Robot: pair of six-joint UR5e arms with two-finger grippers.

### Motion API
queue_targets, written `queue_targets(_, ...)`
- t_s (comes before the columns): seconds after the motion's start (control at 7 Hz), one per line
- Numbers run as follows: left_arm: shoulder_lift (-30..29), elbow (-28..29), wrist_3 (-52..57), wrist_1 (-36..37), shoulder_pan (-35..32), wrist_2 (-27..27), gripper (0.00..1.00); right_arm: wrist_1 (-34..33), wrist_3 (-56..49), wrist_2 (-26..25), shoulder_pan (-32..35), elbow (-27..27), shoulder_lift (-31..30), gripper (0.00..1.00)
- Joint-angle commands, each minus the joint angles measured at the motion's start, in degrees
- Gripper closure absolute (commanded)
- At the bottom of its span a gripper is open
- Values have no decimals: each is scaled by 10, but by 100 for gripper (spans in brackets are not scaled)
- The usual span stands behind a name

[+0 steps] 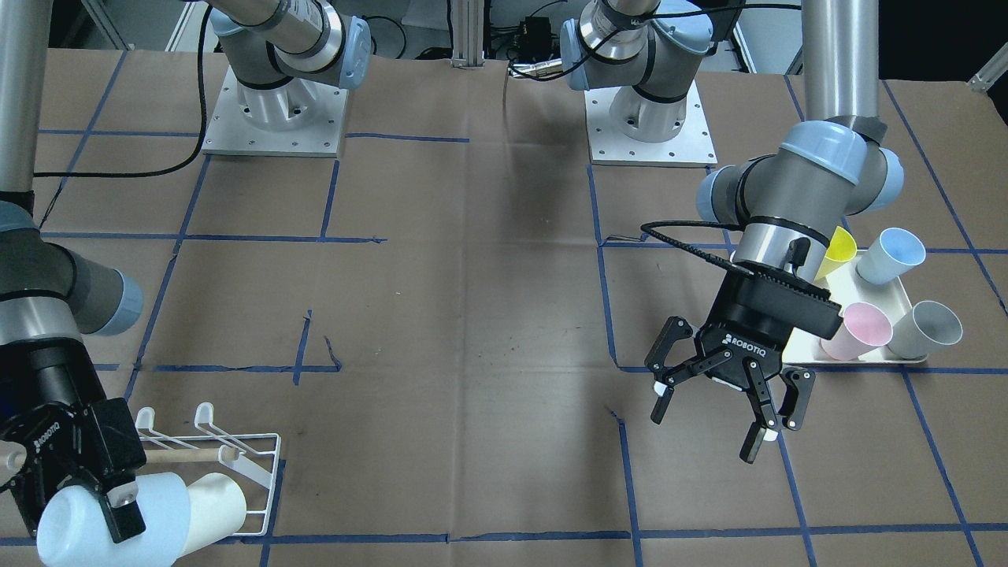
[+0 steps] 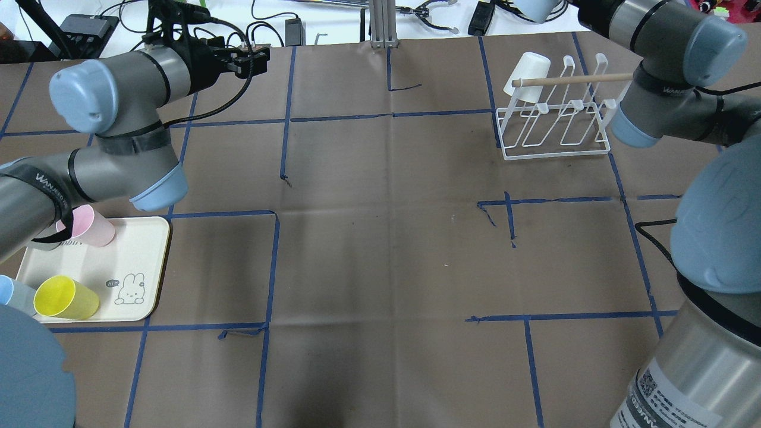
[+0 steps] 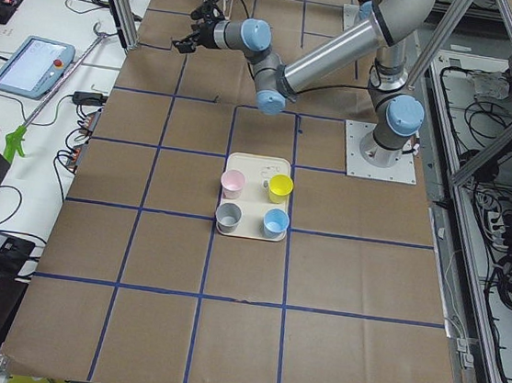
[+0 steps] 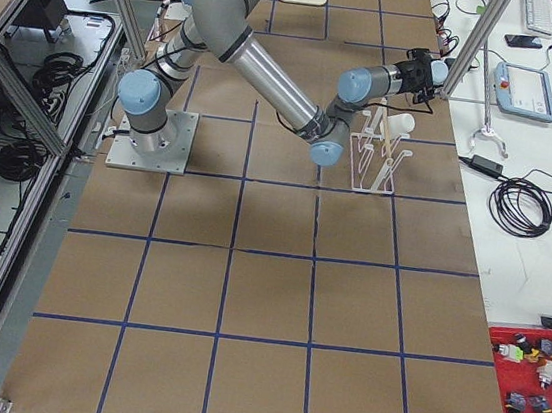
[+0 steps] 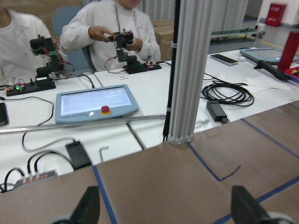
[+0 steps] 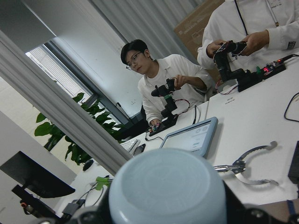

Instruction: Transfer IKEA cup to right arm and place on rack

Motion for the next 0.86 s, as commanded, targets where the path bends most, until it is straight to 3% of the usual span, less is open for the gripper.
queue_targets(0.0, 6, 73, -59, -190, -50, 141, 0, 65, -174, -102, -31, 26, -38, 77)
queue_targets(0.14, 23, 99, -76, -297, -59, 170, 0, 56, -256, -174, -37, 27, -38, 76)
queue_targets(0.29, 47, 116, -95, -420, -59, 173, 0, 55, -291, -213, -39, 26, -36, 76)
queue_targets(0.71, 136, 123, -144, -693, -62, 201, 0, 49, -320, -260, -44, 31, -20, 75)
